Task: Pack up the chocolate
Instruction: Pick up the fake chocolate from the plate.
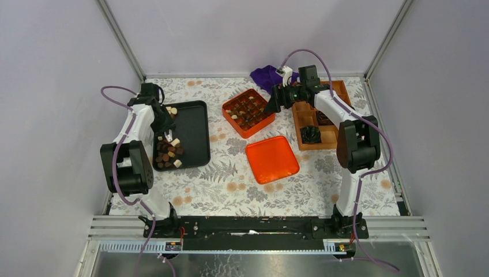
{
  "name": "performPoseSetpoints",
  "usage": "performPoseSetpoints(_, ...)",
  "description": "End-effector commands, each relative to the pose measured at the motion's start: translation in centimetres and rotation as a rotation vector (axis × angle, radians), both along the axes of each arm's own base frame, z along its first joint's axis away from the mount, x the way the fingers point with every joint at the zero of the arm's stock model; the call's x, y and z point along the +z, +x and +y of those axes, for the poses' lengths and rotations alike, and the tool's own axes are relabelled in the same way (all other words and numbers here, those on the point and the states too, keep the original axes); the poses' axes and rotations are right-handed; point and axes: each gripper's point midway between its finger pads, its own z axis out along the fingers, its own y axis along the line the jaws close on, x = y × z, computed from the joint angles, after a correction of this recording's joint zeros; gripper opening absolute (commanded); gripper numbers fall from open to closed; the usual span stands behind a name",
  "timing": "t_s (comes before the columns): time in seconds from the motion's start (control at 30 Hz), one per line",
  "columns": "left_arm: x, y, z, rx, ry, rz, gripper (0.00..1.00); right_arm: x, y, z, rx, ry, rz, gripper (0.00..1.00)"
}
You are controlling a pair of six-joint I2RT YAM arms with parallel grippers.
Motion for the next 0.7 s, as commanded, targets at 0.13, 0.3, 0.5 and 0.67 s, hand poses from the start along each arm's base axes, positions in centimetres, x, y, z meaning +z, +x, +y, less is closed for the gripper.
performPoseSetpoints(0.13,0.8,2.0,1.0,0.025,0.021,-0.064,0.44,1.0,-0.1,0.7,0.03,0.032,-0.019,0.8)
performPoseSetpoints(0.3,1.3,1.4,0.8,0.019,0.022,-0.073,0.28,0.8,-0.2,0.6,0.029,0.03,-0.016,0.8)
performPoseSetpoints(0.5,1.8,0.1,0.3,0.001,0.009,-0.067,0.09,0.9,-0.2,0.7,0.032,0.032,-0.017,0.8)
performPoseSetpoints(0.67,3.4,-0.8,-0.7,-0.043,-0.023,-0.105,0.01,1.1,-0.3,0.7,0.034,0.035,-0.017,0.8)
